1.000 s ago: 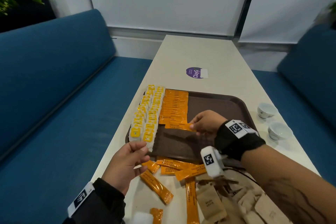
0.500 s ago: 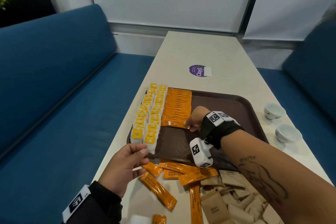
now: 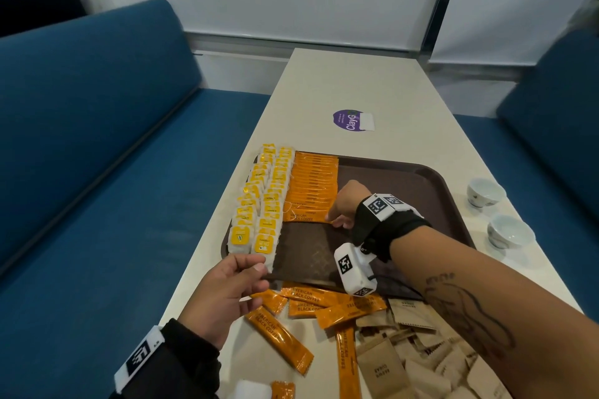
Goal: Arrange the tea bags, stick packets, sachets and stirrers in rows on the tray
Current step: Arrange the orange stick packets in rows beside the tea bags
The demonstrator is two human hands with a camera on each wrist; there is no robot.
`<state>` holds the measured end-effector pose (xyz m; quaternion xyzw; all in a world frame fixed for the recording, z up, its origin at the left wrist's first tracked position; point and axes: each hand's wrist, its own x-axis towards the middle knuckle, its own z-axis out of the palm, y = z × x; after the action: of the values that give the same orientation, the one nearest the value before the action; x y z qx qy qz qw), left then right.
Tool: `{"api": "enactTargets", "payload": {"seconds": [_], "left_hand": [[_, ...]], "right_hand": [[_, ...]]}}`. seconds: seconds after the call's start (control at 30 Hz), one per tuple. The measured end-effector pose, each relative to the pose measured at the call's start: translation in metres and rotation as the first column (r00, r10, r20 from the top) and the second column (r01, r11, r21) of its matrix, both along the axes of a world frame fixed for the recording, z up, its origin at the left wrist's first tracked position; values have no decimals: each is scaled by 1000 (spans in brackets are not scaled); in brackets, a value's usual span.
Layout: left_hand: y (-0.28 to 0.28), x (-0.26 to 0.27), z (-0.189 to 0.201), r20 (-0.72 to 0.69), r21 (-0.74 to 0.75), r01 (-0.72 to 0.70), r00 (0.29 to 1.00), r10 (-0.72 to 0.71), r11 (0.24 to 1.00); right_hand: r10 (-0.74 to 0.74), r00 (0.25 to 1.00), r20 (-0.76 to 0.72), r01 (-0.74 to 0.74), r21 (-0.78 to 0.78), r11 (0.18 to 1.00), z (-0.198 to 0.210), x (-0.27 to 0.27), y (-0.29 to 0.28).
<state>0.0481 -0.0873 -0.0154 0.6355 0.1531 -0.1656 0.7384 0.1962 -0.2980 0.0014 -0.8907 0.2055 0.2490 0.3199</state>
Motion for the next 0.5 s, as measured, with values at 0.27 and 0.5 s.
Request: {"api": "enactTargets", "payload": {"seconds": [0.27,0.5], "left_hand": [[0,-2,-1,-22,-4,-17,1000,17,1000],[7,-4,9,95,140,1,995,-14,990]], "right_hand": [[45,999,26,-45,21,999,-2,-4,-3],[56,988,141,-59,19,998,22,-27,-17]]}}
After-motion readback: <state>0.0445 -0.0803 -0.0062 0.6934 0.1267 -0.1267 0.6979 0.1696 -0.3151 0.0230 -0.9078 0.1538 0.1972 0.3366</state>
